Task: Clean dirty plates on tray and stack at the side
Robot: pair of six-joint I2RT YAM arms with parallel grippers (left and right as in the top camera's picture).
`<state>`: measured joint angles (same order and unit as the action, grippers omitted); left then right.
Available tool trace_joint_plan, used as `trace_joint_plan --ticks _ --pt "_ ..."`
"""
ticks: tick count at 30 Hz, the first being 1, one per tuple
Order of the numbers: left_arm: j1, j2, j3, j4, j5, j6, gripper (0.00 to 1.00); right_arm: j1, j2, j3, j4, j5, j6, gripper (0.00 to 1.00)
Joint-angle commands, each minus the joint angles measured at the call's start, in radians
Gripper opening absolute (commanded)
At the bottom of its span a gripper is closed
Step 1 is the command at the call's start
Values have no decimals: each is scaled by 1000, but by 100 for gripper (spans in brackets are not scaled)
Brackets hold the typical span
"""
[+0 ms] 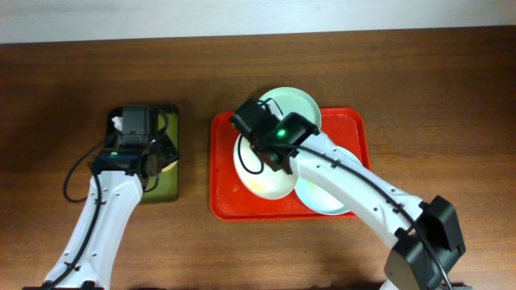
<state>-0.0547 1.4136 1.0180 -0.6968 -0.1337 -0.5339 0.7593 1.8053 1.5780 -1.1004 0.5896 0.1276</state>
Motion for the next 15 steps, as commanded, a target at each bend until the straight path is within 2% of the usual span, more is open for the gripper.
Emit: trace_joint_plan --ticks 1,5,9,15 --pt "68 -15 -3 -13 8 36 0 78 -29 53 -11 339 -79 4" --pt "109 -15 -3 -21 54 69 0 155 -29 59 17 497 -216 4" --pt "121 -15 -3 -23 63 69 0 232 -29 59 117 625 -439 4" --pt "121 -15 -3 -23 59 69 0 279 -29 59 193 688 -604 4"
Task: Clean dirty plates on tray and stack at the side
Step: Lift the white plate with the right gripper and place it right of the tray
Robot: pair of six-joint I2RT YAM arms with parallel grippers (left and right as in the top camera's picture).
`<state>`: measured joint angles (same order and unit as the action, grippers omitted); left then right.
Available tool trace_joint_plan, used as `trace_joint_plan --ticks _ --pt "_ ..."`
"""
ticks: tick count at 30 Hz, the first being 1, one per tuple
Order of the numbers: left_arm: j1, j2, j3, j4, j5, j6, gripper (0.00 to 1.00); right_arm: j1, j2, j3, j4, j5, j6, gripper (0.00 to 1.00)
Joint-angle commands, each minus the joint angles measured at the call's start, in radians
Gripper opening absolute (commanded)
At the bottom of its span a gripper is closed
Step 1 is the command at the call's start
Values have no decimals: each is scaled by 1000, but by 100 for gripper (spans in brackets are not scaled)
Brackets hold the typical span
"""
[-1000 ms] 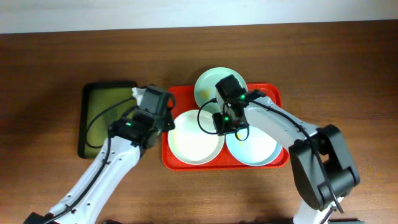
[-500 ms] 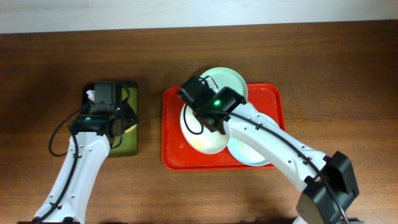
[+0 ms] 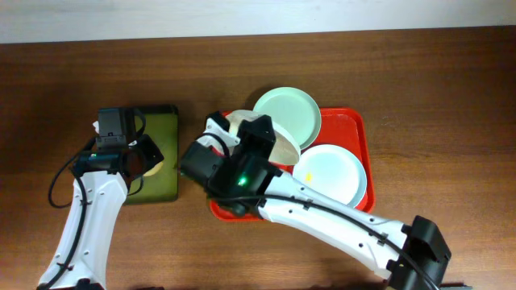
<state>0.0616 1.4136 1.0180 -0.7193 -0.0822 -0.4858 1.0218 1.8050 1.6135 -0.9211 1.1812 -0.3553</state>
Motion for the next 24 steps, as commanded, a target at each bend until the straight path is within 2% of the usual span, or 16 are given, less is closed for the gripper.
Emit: trace_joint_plan --ticks 1,7,9,12,17,18,21,22,24 --pt "5 -15 -3 0 8 21 0 23 -28 23 15 97 -132 4" --pt "5 -15 -3 0 8 21 0 25 -28 23 21 55 -120 4" --pt "5 -15 -3 0 7 21 0 9 -27 19 21 -111 -48 4" --pt "5 -15 -3 -1 8 32 0 -39 -19 -2 21 -293 -40 4" --pt "5 -15 -3 -1 8 32 0 -93 -24 1 62 -177 74 4" --pt "5 -15 -3 -1 8 32 0 -101 -27 1 66 -222 97 4" --pt "5 -15 -3 -1 8 32 0 -168 -11 -4 34 -631 76 4" --pt "5 -15 -3 -1 8 32 0 -199 1 -5 29 -674 95 4" --pt "5 -15 -3 -4 8 32 0 -270 3 -5 47 -674 249 4"
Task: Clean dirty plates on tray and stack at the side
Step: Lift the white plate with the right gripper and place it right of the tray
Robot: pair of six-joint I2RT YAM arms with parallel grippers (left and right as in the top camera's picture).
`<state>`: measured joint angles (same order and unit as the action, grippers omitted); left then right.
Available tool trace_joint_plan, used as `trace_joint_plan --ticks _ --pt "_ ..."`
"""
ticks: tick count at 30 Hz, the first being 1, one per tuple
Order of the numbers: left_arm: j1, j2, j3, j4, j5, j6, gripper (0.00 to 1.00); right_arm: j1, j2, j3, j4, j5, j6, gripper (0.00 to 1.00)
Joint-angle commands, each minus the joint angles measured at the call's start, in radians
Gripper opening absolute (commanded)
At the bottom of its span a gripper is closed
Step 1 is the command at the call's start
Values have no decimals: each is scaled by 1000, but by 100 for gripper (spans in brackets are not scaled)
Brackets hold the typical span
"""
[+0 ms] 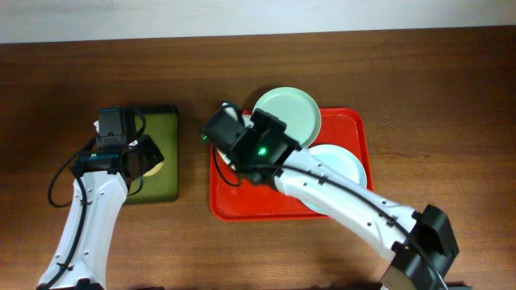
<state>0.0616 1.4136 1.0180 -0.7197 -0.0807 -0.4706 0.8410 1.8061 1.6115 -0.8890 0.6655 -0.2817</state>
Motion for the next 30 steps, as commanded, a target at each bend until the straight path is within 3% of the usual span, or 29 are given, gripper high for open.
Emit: trace_joint_plan --ticks 1,4,11,15,20,30 --pt "5 -15 -3 -4 6 17 0 -133 -5 -1 19 -164 247 4" --pt "5 -15 -3 -4 6 17 0 -297 -28 9 23 -224 385 4" --pt "5 -15 -3 -4 6 17 0 -746 -34 11 42 -569 684 4" --pt "5 -15 -3 -4 6 17 0 -919 -32 10 63 -583 800 4" --pt "5 -15 -3 -2 6 16 0 -1083 10 8 58 -572 854 4" --pt "5 -15 -3 4 6 16 0 -1235 158 8 79 -549 945 4"
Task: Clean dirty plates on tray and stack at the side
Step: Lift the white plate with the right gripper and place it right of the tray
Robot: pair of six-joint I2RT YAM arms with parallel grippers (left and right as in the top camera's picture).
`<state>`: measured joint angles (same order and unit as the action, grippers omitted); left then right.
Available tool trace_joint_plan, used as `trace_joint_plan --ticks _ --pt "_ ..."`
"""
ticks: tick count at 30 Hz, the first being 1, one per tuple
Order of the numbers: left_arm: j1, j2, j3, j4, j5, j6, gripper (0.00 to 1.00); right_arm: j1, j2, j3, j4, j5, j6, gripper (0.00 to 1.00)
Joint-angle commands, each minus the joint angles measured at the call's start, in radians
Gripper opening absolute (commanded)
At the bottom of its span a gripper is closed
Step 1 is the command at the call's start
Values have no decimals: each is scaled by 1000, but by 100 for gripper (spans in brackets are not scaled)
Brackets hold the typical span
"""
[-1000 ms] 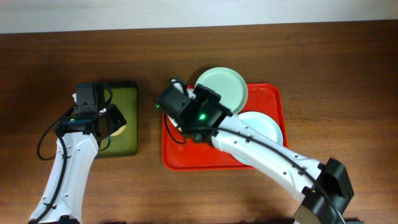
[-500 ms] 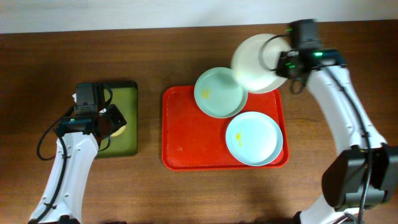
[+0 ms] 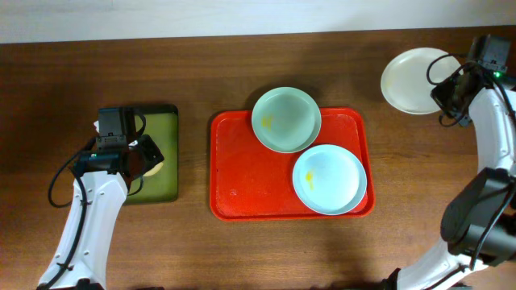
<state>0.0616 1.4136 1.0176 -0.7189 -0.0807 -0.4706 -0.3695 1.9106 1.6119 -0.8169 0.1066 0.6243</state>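
On the red tray (image 3: pixel 242 173) lie two dirty plates. One is pale green (image 3: pixel 286 119) at the back with a yellow spot, the other pale blue (image 3: pixel 329 179) at the front right with a yellow smear. A cream plate (image 3: pixel 415 68) lies flat on the table at the back right. My right gripper (image 3: pixel 448 87) sits at its right rim and looks shut on it. My left gripper (image 3: pixel 147 159) hovers over the dark green tray (image 3: pixel 161 189), shut on a beige sponge (image 3: pixel 155 167).
The right arm (image 3: pixel 492 145) runs down the table's right edge. The left arm (image 3: pixel 89 217) comes up from the front left. A pale wall borders the back of the brown table (image 3: pixel 403 242).
The right gripper held the cream plate tilted over the red tray's back left. Now the plate lies on the table at the back right, gripper at its rim. The left arm has not moved.
First the right gripper was on the cream plate lying in the tray's middle, and the left gripper hovered over the green tray. Then the plate was up and tilted at the tray's left edge beside the left gripper. Now it lies off the tray at the back right.
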Motion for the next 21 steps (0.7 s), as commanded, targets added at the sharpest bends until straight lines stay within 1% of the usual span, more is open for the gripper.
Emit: trace_joint_plan --ticks 1,8,9,10,13,14,17,18,21 --pt "5 -15 -3 3 6 16 0 -28 68 8 10 12 39 4" --pt "5 -15 -3 5 6 16 0 -52 165 8 21 32 39 4" --pt "5 -15 -3 7 6 16 0 -52 166 8 21 37 39 5" --pt "5 -15 -3 11 6 16 0 -52 166 8 21 36 39 11" --pt "5 -15 -3 15 6 16 0 -51 166 8 6 36 39 16" --pt "5 -15 -3 18 6 16 0 -50 164 8 -9 35 39 22" --pt "5 -15 -3 35 6 16 0 -43 136 8 -38 24 34 54" --pt "5 -15 -3 47 6 16 0 -34 116 8 -39 8 11 58" --pt "5 -11 -3 104 -3 16 0 19 33 8 -39 -21 -54 62"
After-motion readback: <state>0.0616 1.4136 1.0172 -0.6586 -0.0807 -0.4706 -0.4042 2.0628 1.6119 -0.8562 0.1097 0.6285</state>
